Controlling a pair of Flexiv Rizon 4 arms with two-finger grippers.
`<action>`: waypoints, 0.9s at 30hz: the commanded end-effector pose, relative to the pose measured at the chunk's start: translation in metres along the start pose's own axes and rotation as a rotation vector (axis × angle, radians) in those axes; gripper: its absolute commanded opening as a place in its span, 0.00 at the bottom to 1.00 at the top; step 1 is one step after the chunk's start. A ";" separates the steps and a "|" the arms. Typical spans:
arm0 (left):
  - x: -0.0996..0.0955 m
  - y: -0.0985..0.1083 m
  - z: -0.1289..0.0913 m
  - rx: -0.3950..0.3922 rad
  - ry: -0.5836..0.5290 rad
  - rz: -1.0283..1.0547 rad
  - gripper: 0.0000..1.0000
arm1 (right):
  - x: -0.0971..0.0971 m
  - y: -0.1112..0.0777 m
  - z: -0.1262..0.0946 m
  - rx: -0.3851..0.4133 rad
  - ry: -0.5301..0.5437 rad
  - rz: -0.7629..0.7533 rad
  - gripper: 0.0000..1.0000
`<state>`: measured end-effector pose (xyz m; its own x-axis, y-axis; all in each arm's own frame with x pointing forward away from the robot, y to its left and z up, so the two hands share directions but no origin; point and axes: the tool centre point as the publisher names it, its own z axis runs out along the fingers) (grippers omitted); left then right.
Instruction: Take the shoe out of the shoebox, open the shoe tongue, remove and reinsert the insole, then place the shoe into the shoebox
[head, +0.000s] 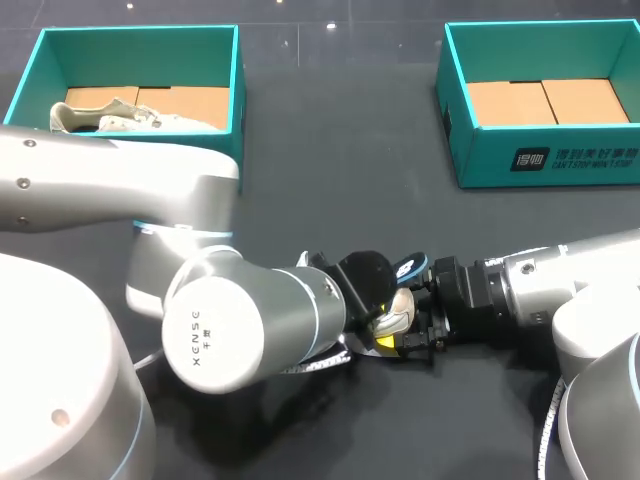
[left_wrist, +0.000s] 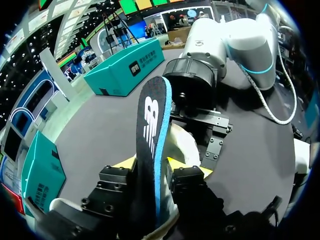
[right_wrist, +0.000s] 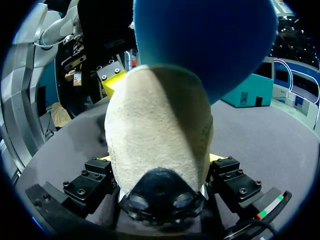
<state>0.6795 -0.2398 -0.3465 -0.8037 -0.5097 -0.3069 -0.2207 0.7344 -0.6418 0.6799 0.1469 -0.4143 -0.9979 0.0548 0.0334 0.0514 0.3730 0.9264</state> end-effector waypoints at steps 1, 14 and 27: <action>0.002 0.000 0.007 0.006 0.001 -0.004 0.25 | 0.002 0.001 0.000 0.006 -0.001 0.000 0.00; 0.002 -0.009 0.012 0.034 0.015 -0.012 0.00 | 0.002 0.001 0.000 0.006 -0.001 0.000 0.00; 0.003 -0.039 -0.001 -0.001 0.065 -0.031 0.00 | 0.002 0.001 0.000 0.006 -0.001 0.000 0.00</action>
<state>0.6822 -0.2641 -0.3295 -0.8266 -0.5083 -0.2417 -0.2385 0.7052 -0.6677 0.6798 0.1467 -0.4145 -0.9979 0.0548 0.0334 0.0515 0.3731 0.9264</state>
